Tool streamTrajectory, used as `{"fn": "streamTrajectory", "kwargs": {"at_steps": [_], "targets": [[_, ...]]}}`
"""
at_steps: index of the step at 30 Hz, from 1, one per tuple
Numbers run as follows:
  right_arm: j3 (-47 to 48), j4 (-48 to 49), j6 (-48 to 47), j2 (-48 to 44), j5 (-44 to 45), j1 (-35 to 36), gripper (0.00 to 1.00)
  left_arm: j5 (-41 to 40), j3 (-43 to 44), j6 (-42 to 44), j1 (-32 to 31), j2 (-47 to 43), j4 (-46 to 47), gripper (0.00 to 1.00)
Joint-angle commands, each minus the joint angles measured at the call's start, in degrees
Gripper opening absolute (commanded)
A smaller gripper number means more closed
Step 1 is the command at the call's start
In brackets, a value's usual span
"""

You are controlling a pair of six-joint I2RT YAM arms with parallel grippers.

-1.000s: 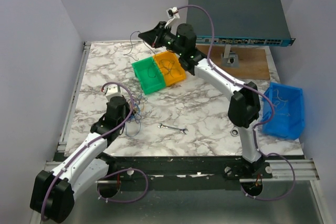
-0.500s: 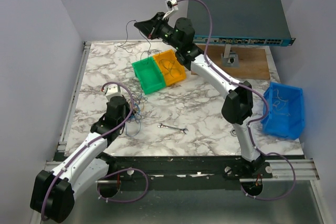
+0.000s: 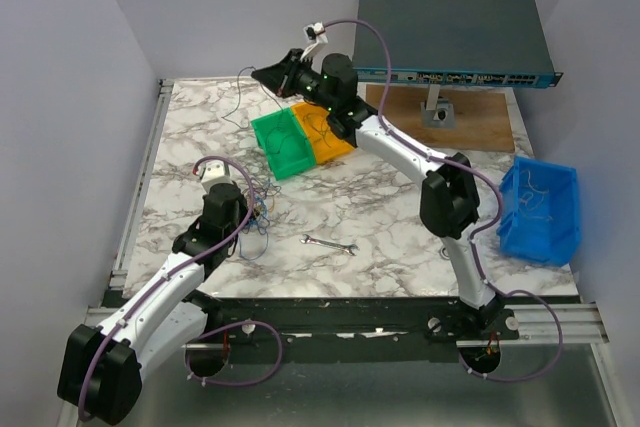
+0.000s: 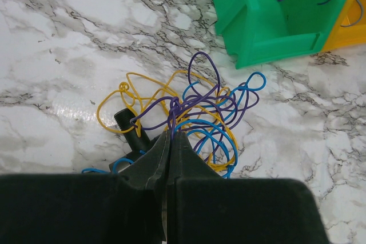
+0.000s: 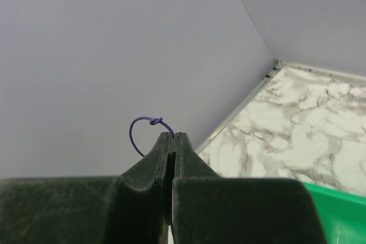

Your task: Untangle the cables

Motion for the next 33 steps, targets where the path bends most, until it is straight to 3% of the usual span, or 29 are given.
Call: {"fn": "streamTrajectory", "kwargs": {"at_steps": [1,12,23,27,33], "targets": [[-4.2,2.7,0.9,1.6,-0.7,0.4,0.01,-0.3,1.2,-0.1,0.1,-0.8,0.4,0.02],[-16.1,2.8,-3.9,-0.2,9.8,0.0,0.01,-0.6,1.1,-0.1,0.1,-1.2,0.2,0.02],[-27.5,5.7,-2.6,-6.5,18.5,-3.1,0.01,-0.6,1.2,0.0,0.1,-0.8,0.2,0.02],[-29.3,7.9,-1.9,-8.1,18.4,-4.1,0.01,-0.8,1.1,-0.1,0.1,-1.0,0.2,0.02],[-22.3,5.6,-2.5,-7.3,9.9,-4.3,0.01,-0.8,1.2,0.0,0.1,-0.8,0.2,0.02]]}}
